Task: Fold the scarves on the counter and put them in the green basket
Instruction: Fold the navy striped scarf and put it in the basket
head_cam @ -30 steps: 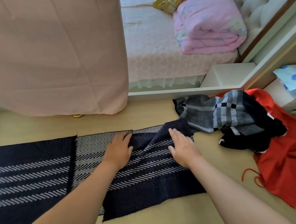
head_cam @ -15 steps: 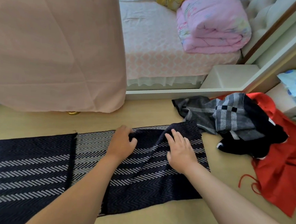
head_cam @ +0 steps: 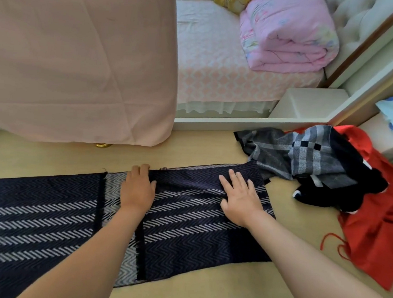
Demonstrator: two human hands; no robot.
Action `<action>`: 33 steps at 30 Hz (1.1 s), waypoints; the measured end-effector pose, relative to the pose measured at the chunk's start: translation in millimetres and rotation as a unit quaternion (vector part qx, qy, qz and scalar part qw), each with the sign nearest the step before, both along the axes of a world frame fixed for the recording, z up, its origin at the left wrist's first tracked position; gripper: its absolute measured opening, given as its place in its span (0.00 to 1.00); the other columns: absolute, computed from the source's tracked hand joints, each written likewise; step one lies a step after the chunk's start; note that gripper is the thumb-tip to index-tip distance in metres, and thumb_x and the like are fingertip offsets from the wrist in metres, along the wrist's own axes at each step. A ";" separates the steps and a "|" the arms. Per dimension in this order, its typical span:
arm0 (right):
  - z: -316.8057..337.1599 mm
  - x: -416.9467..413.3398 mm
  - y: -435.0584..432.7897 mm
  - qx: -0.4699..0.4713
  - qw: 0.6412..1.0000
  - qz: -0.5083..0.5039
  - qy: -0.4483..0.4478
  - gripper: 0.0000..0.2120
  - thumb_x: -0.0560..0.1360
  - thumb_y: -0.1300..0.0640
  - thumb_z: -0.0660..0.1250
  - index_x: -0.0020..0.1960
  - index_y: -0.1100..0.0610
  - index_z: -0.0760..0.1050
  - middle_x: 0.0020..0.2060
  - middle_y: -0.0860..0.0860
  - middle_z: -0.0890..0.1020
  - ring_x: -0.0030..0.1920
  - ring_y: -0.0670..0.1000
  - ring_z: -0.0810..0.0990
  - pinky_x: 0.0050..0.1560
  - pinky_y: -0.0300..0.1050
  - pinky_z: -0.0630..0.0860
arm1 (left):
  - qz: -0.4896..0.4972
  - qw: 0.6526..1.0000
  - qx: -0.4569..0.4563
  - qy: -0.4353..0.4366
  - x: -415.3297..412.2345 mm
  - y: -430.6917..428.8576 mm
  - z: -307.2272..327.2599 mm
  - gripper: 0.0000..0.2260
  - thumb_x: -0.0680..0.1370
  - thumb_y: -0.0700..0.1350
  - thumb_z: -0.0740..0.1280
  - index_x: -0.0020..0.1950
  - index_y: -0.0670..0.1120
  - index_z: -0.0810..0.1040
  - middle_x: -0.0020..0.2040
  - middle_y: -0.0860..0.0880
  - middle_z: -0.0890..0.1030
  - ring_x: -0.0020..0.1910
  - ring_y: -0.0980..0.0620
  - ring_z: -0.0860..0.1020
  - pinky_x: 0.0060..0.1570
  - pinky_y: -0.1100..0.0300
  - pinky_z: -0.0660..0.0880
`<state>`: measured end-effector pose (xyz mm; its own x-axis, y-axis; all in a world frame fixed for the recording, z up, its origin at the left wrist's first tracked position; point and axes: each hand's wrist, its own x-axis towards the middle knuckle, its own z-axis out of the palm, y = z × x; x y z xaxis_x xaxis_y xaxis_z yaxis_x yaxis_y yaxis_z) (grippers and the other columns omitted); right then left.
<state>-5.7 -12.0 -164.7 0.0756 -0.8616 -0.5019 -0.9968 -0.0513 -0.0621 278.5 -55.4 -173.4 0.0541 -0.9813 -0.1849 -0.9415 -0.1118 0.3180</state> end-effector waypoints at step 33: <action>-3.6 -44.4 -72.3 -0.144 0.987 0.031 0.067 0.16 0.82 0.47 0.60 0.68 0.51 0.66 0.59 0.52 0.71 0.51 0.53 0.77 0.51 0.48 0.71 | 0.099 0.983 -0.147 0.045 22.9 8.7 28.9 0.08 0.83 0.51 0.57 0.50 0.48 0.69 0.29 0.51 0.73 0.24 0.49 0.70 0.25 0.58 0.61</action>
<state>-50.2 -84.2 -168.2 0.0825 -0.9655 -0.2469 -0.9894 -0.1091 0.0963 301.4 -46.8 -144.5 0.2449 -0.9651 0.0928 -0.8771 -0.1798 0.4454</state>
